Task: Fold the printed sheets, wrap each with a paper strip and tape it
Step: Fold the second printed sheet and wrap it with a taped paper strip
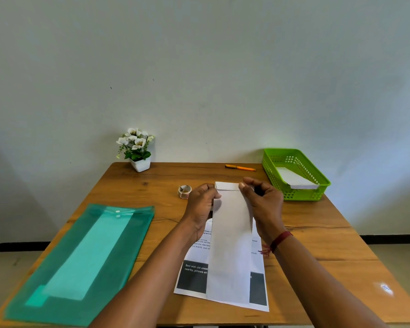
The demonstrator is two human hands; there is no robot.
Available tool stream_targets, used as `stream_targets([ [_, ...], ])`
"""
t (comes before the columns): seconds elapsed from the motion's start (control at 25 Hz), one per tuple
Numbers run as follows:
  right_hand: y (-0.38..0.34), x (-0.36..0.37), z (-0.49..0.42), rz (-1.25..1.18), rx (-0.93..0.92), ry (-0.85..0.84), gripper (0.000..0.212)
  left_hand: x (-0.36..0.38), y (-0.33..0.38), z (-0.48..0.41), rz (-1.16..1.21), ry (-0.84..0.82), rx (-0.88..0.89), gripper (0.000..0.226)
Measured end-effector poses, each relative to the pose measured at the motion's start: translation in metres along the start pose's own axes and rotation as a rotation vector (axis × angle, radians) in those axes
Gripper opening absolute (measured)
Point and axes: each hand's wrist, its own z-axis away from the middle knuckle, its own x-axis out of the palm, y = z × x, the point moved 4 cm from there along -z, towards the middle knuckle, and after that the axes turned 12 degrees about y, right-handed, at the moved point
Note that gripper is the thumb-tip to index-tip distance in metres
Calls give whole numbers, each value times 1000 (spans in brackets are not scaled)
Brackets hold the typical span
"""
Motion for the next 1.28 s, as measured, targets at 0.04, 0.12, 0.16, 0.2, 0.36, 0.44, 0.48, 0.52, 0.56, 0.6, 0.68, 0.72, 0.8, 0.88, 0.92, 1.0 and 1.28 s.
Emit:
stream_targets([
  [0.04, -2, 1, 1, 5, -13, -9, 16, -1, 1, 1, 26, 4, 2, 6],
  [0.12, -8, 6, 6, 10, -31, -41, 19, 0, 4, 1, 43, 35, 51, 19],
  [0.16, -10, 10, 8, 18, -44, -54, 20, 1, 5, 0, 31, 48, 81, 25],
  [0.2, -13, 13, 9, 34, -61, -64, 21, 2, 6, 0, 20, 67, 110, 24],
  [0.36, -19, 19, 10, 15, -81, -82, 20, -5, 11, -2, 11, 161, 140, 40],
  [0.44, -18, 18, 10, -40, -35, -68, 18, -8, 11, -3, 33, 160, 127, 54],
  [0.48, -16, 17, 11, -61, -10, -61, 16, -9, 11, -2, 42, 158, 118, 54],
  [0.52, -14, 17, 11, -71, 10, -58, 15, -9, 11, -1, 45, 158, 107, 54],
  [0.56, -13, 17, 12, -71, 24, -65, 14, -9, 11, 0, 57, 164, 91, 52],
  [0.6, -10, 16, 14, -65, 37, -81, 15, -10, 11, -1, 82, 172, 68, 47],
  [0.68, -4, 11, 22, -17, 69, -139, 20, -11, 14, 0, 185, 184, 2, 26],
  [0.72, 0, 8, 27, 28, 88, -187, 25, -12, 16, -1, 244, 191, -35, 18],
  [0.8, 11, -1, 38, 160, 112, -325, 34, -18, 19, -5, 321, 231, -81, 16],
  [0.88, 21, -11, 46, 318, 103, -436, 36, -27, 18, -9, 375, 272, -94, 20],
  [0.92, 25, -15, 47, 367, 108, -465, 35, -32, 16, -11, 404, 282, -100, 19],
  [1.0, 30, -22, 47, 435, 103, -497, 29, -40, 10, -14, 450, 279, -117, 18],
  [1.28, 9, -39, 18, 798, -425, -434, 15, -86, -21, -23, 72, 107, -88, 6],
])
